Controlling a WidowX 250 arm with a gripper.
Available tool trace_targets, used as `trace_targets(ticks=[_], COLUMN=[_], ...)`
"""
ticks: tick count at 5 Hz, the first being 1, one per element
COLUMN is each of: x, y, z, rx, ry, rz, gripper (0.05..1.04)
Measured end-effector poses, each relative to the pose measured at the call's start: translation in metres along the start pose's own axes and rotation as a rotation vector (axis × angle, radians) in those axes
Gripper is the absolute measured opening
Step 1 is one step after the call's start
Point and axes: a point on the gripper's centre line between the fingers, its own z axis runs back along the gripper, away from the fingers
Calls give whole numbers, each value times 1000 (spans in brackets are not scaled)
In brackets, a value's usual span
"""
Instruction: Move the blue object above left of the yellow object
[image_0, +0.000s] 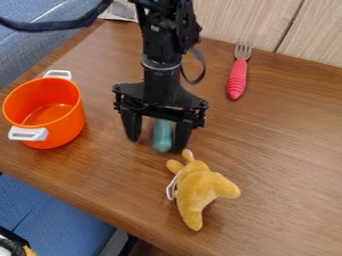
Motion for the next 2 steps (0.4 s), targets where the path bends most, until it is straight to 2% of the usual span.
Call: trace_targets(ticks=[1, 2], x=[10, 13], y=[-3, -8], z=[25, 33], rx=[-31, -39], ry=[-70, -78], rz=[-10, -27], gripper=[999, 999])
